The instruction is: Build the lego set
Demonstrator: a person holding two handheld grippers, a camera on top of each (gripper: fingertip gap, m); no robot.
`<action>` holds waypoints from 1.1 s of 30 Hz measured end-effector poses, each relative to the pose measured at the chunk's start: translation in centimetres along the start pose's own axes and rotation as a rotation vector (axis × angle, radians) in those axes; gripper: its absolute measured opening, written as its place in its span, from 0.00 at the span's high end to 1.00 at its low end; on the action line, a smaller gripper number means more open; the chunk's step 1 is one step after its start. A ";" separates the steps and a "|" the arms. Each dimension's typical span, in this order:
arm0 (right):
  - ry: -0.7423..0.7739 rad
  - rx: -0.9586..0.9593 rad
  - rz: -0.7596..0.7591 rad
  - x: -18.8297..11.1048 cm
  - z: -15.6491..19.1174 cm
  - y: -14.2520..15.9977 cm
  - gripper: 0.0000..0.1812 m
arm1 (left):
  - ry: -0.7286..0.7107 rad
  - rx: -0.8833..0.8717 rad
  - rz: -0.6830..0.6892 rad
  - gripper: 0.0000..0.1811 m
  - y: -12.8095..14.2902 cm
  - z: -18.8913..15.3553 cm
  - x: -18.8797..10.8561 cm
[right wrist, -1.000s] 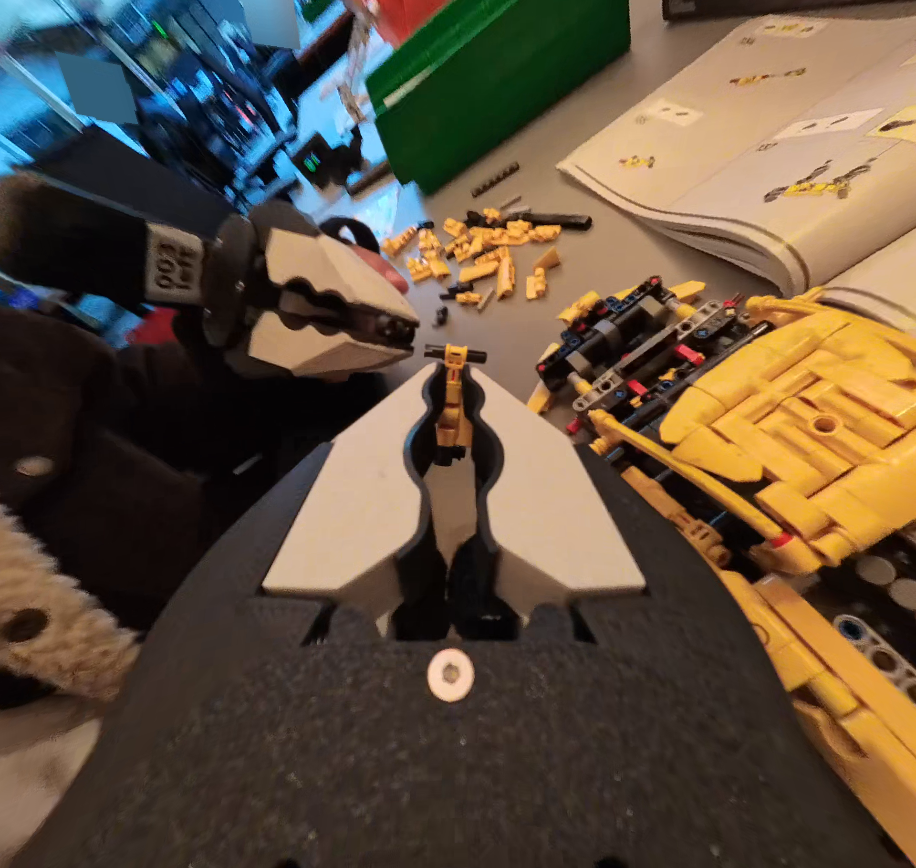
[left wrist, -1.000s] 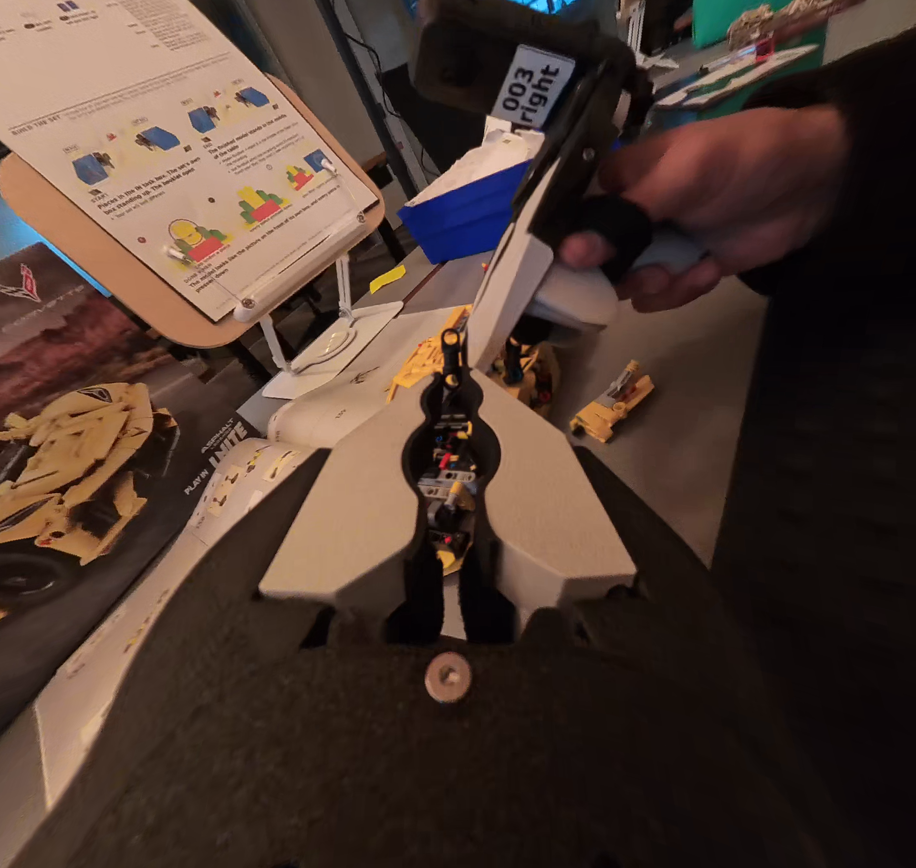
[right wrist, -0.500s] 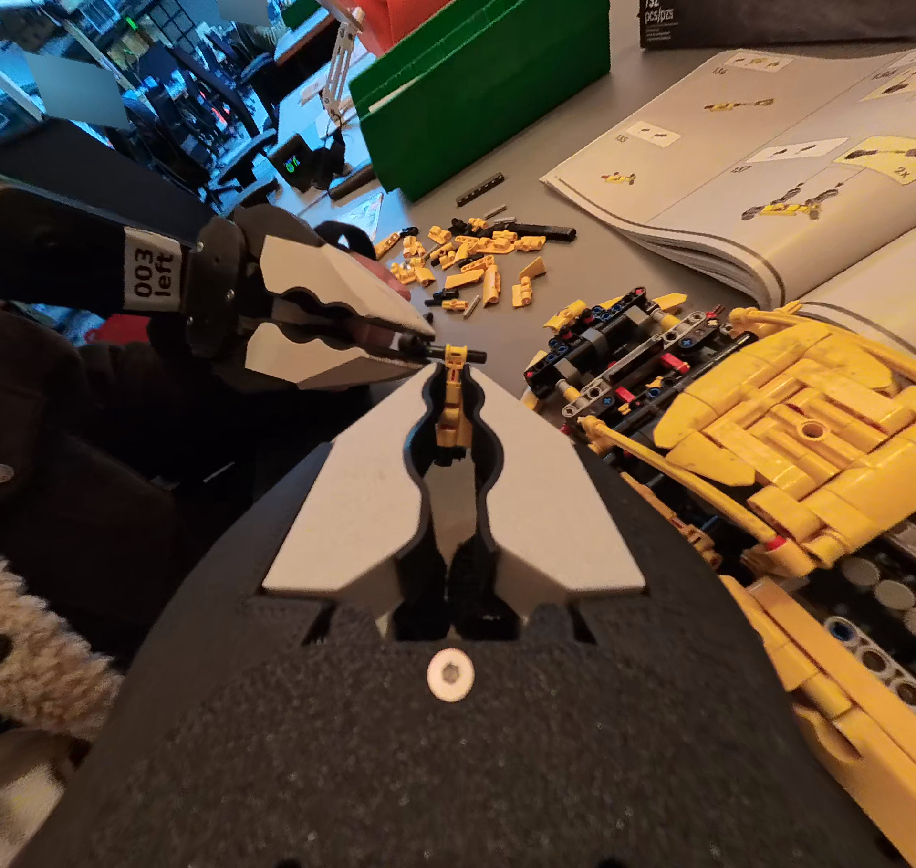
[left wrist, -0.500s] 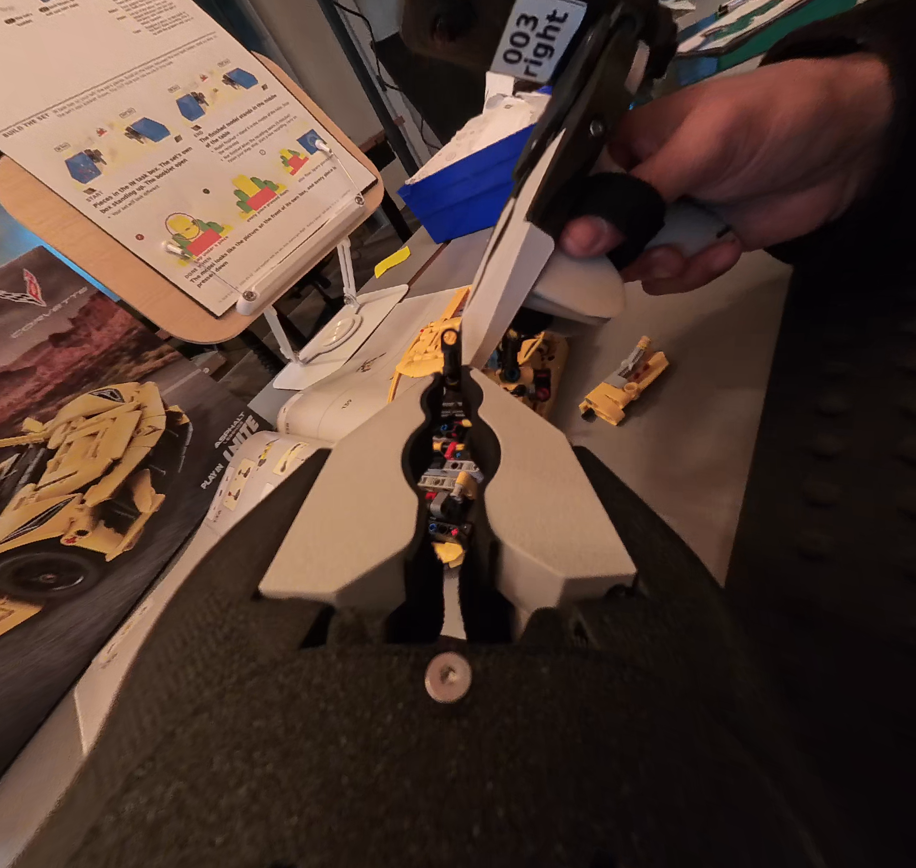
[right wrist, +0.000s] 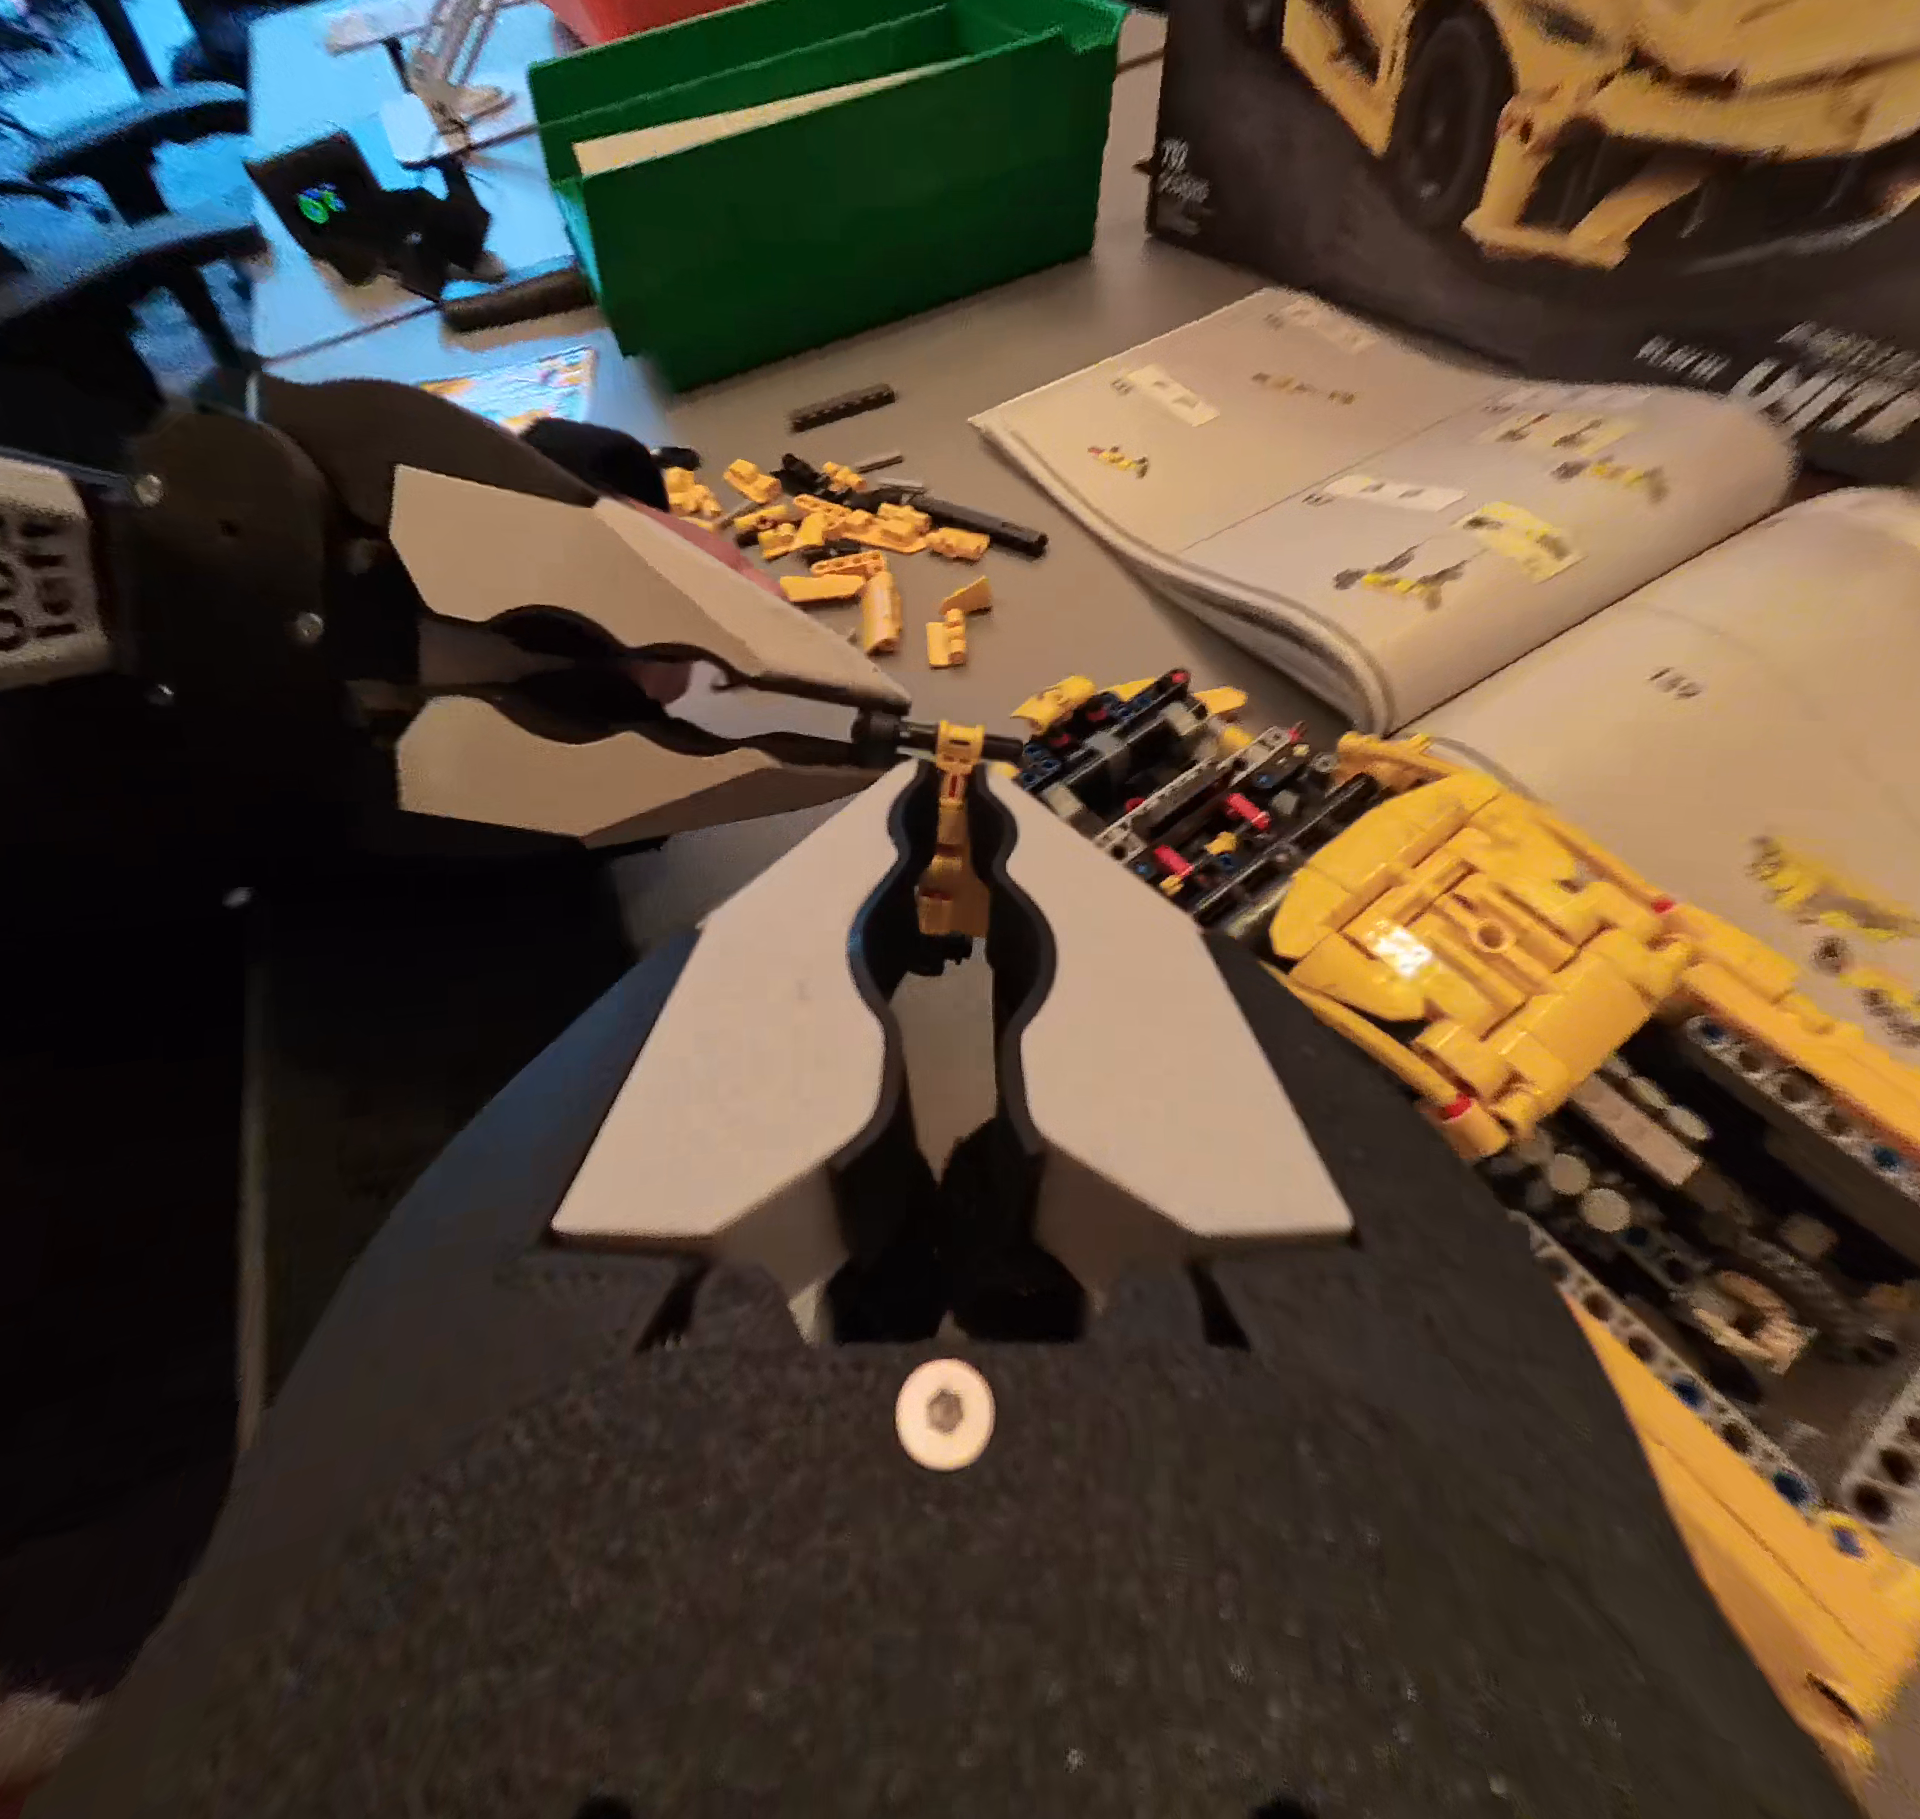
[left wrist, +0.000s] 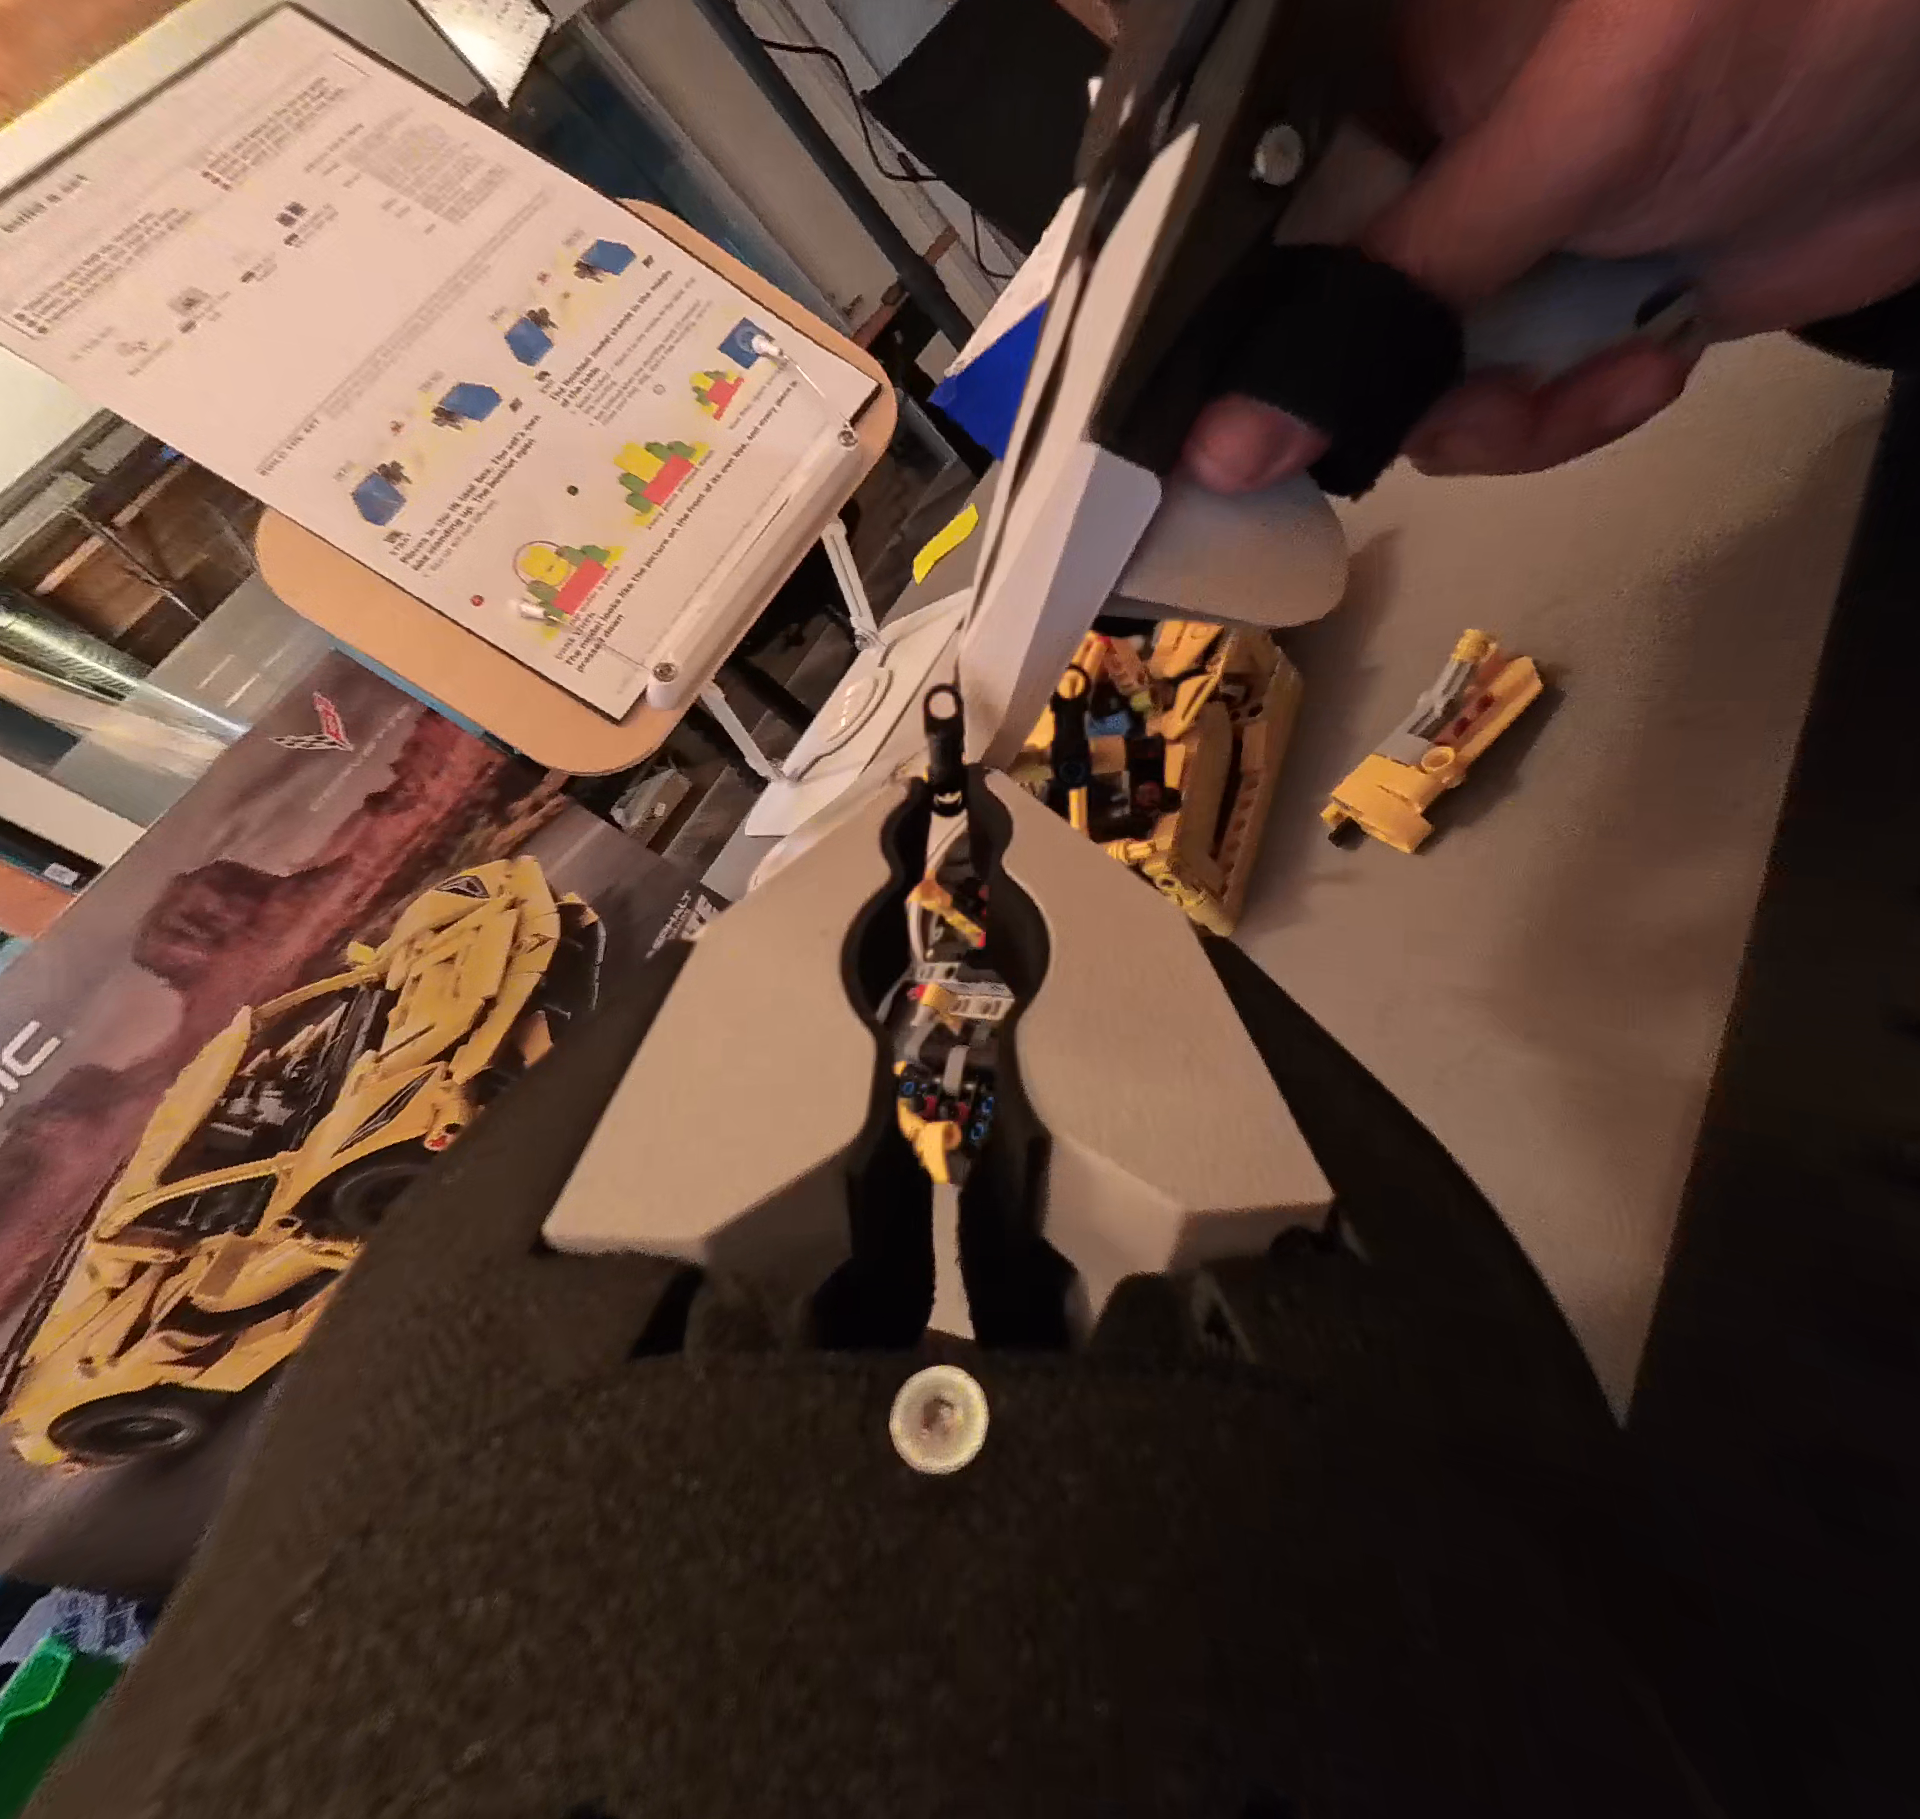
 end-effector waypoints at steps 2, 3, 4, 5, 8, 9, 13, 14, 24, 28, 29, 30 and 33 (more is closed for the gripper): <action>0.039 -0.053 -0.018 -0.3 0.1 -0.3 0.98 | -0.010 -0.021 -0.014 0.96 -0.3 0.2 -0.1; 0.039 -0.071 -0.030 -0.4 0.2 -0.5 0.98 | -0.017 -0.025 -0.023 0.96 -0.5 0.3 -0.2; 0.038 -0.079 -0.034 -0.5 0.3 -0.6 0.98 | -0.021 -0.026 -0.033 0.96 -0.6 0.3 -0.2; 0.050 -0.105 -0.028 -0.5 0.3 -0.5 0.98 | -0.017 -0.029 -0.038 0.96 -0.7 0.2 -0.2; 0.031 -0.127 -0.043 -0.7 0.4 -0.6 0.98 | 0.018 -0.094 -0.065 0.96 -0.9 0.2 -0.4; -0.003 -0.092 -0.055 -0.7 0.4 -0.8 0.97 | 0.019 -0.108 -0.078 0.96 -1.0 0.4 -0.5; -0.029 -0.066 -0.064 -0.5 0.2 -0.7 0.97 | 0.010 -0.075 -0.059 0.96 -0.7 0.4 -0.4; -0.033 -0.067 -0.073 -0.7 0.1 -0.8 0.97 | 0.005 -0.070 -0.057 0.96 -0.7 0.5 -0.4; -0.504 0.253 -0.159 -2.6 1.2 -1.2 0.98 | 0.079 -0.130 -0.189 0.96 -2.2 0.3 -1.4; -0.620 0.318 -0.175 -2.8 1.8 -1.4 0.97 | 0.122 -0.134 -0.224 0.96 -2.6 -0.2 -1.7; -0.620 0.312 -0.171 -2.8 1.8 -1.4 0.97 | 0.126 -0.132 -0.230 0.96 -2.8 -0.3 -1.7; -0.624 0.302 -0.169 -2.9 1.9 -1.3 0.97 | 0.132 -0.133 -0.235 0.96 -2.8 -0.3 -1.8; -0.638 0.291 -0.161 -3.1 2.1 -1.3 0.98 | 0.143 -0.137 -0.250 0.96 -3.0 -0.4 -2.0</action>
Point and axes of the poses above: each gripper's, where its closed fingertips meet, x out along the fingers, y out of its underside, z = x × y across the jaws, the point moved 2 cm from there along -x, back along the fingers, and after that the axes turned 4 degrees about z, right-handed, at the moved point
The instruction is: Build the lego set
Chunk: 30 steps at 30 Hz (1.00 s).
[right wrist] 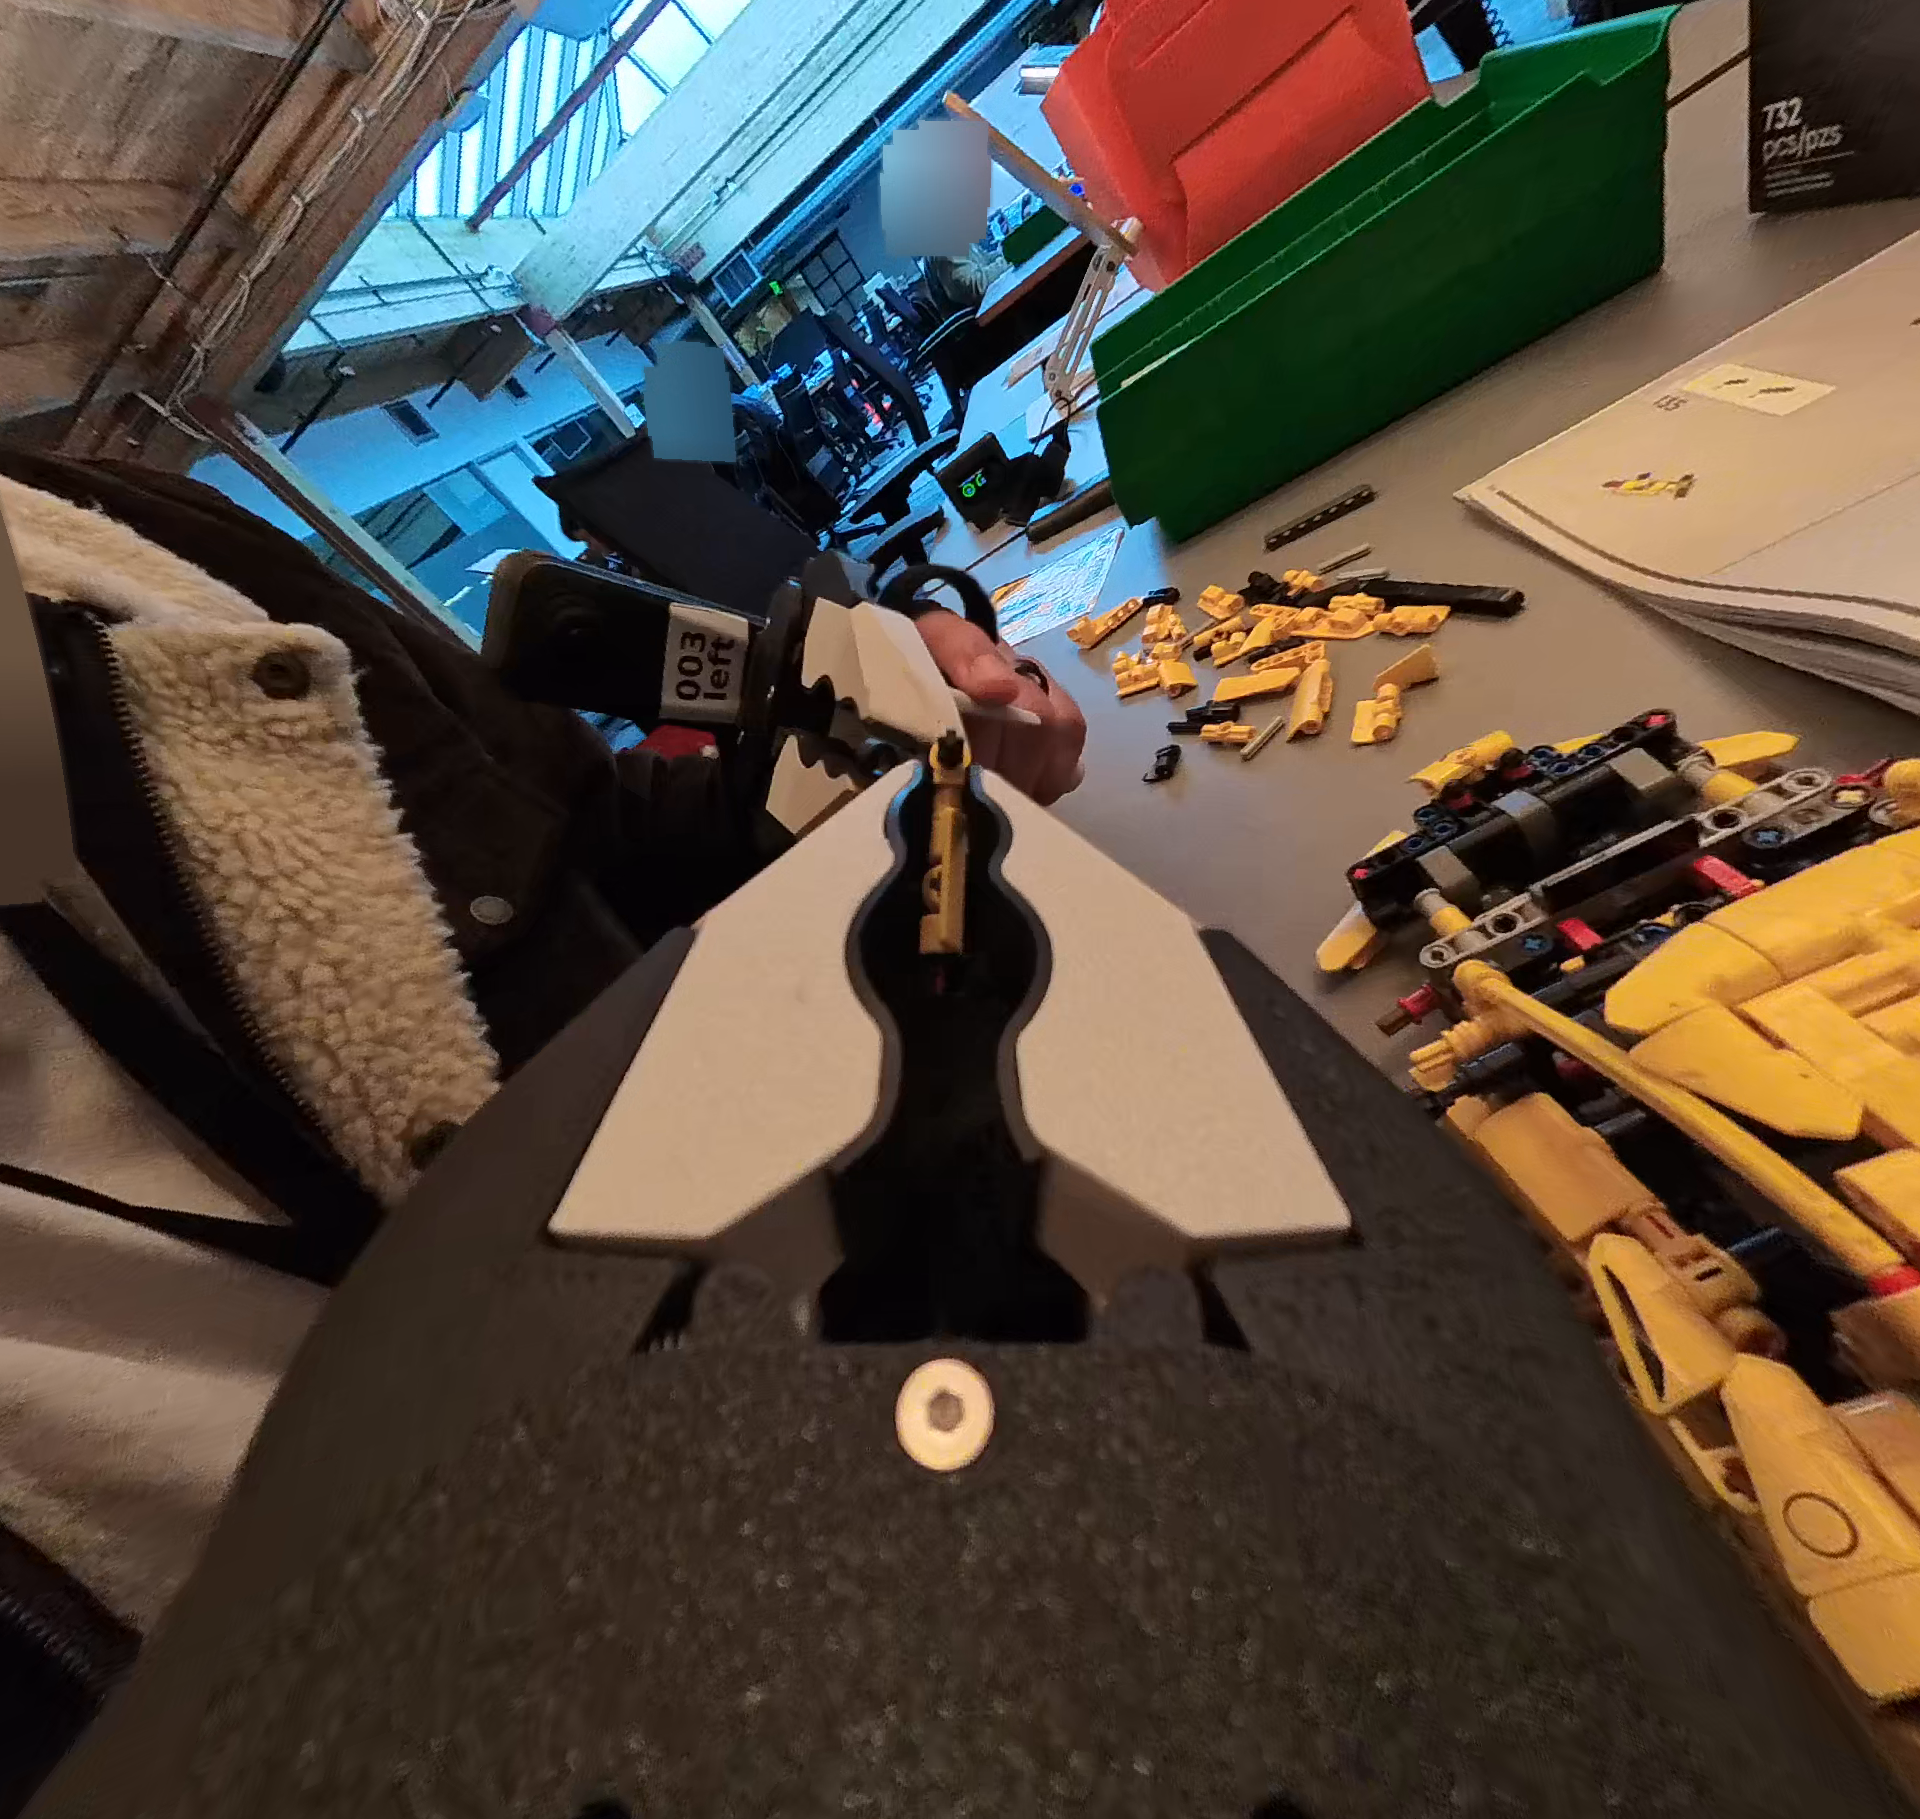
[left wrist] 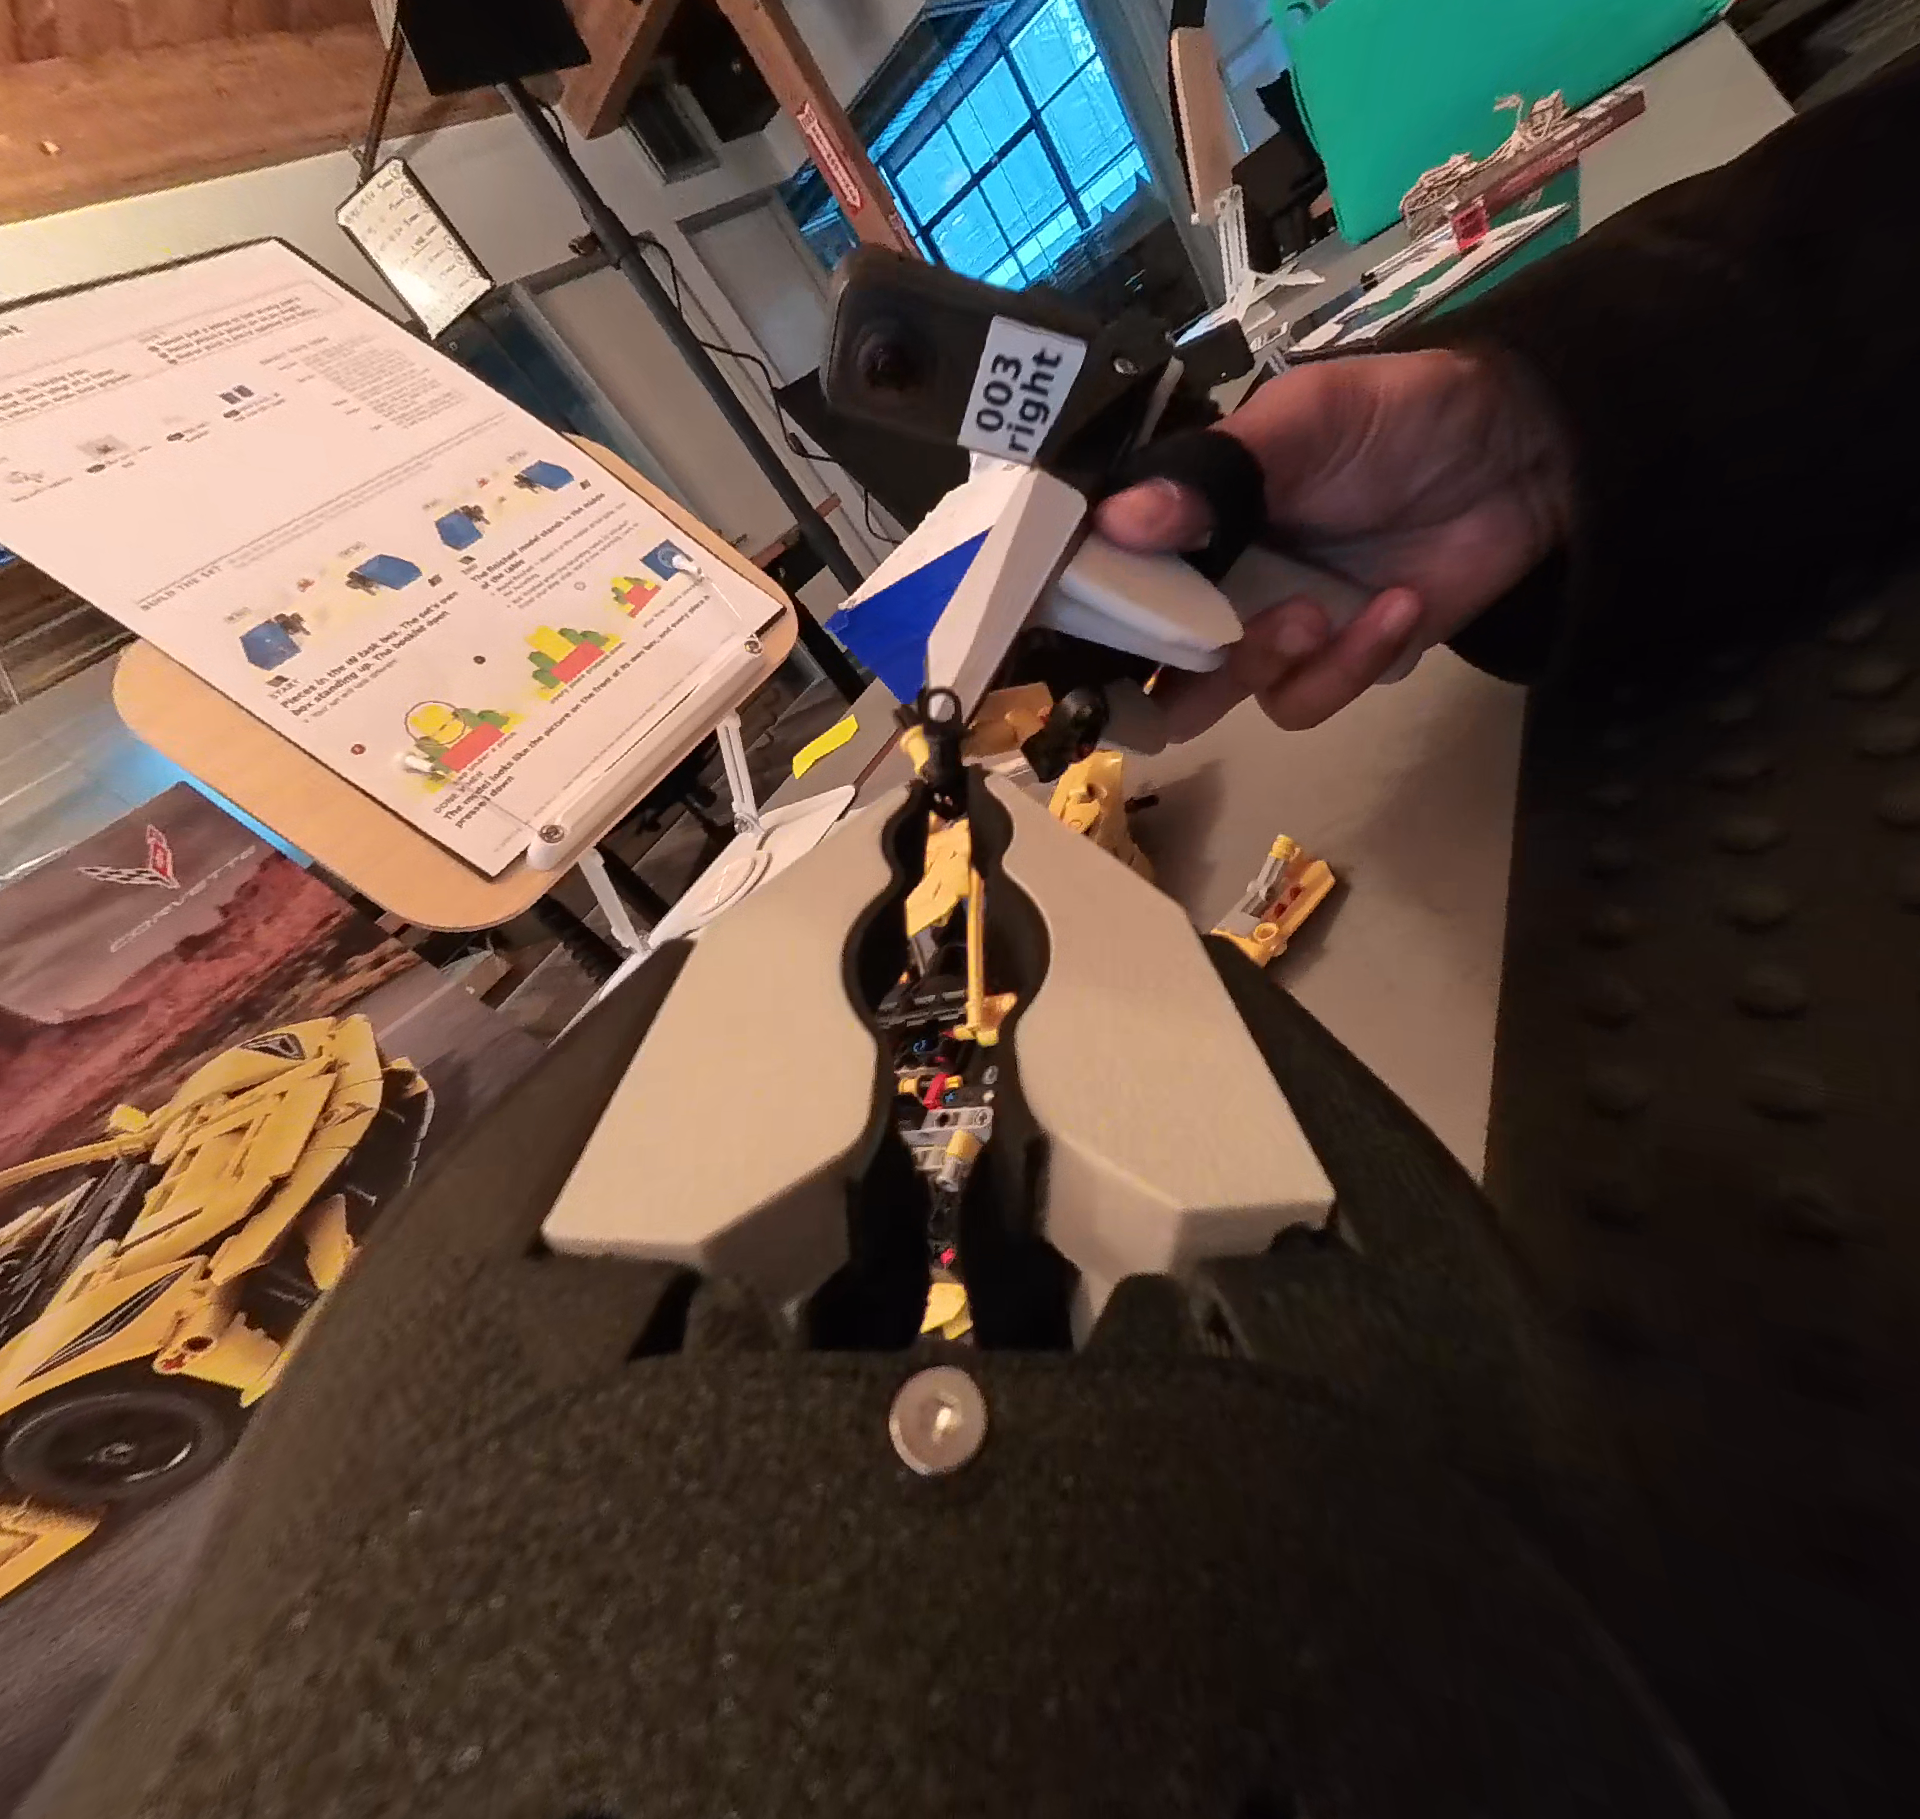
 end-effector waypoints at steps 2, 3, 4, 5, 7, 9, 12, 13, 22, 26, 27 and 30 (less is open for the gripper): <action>-0.003 0.023 -0.001 -0.1 -0.2 -0.1 0.98 | -0.008 0.003 -0.004 0.96 -0.1 0.1 0.0; -0.013 0.040 -0.007 0.0 -0.2 -0.1 0.98 | -0.011 0.001 -0.023 0.96 -0.4 0.1 -0.1; -0.044 0.065 -0.029 0.1 0.2 -0.3 0.98 | -0.018 -0.002 -0.045 0.96 -0.8 0.3 -0.2; -0.078 0.086 -0.061 0.3 0.6 -0.6 0.98 | -0.022 -0.001 -0.064 0.96 -1.1 0.3 -0.3; -0.124 0.109 -0.094 0.7 1.2 -1.0 0.98 | -0.055 0.019 -0.112 0.96 -1.9 0.7 -0.6; -0.168 0.126 -0.141 0.6 1.7 -1.6 0.98 | -0.089 0.034 -0.144 0.96 -2.5 1.0 -1.0; -0.242 0.165 -0.210 0.5 2.4 -2.3 0.98 | -0.115 0.037 -0.185 0.96 -3.1 1.4 -1.4; -0.260 0.180 -0.221 0.7 2.6 -2.3 0.98 | -0.121 0.034 -0.190 0.96 -3.1 1.5 -1.4; -0.341 0.268 -0.290 0.9 2.7 -2.3 0.98 | -0.144 0.029 -0.225 0.96 -3.4 1.9 -1.5; -0.379 0.313 -0.336 1.0 2.7 -2.3 0.98 | -0.161 0.027 -0.232 0.96 -3.5 2.0 -1.5; -0.403 0.334 -0.340 1.1 2.8 -2.3 0.98 | -0.163 0.026 -0.239 0.96 -3.6 2.0 -1.5; -0.482 0.410 -0.333 1.2 2.8 -2.1 0.98 | -0.161 0.036 -0.247 0.96 -3.7 1.9 -1.6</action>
Point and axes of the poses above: each gripper's, where its closed fingertips meet, x out along the fingers, y out of its underside, z = x × y across the jaws, the point moved 2 cm from there along -x, back along the fingers, and after that the axes turned 4 degrees about z, right-handed, at the moved point
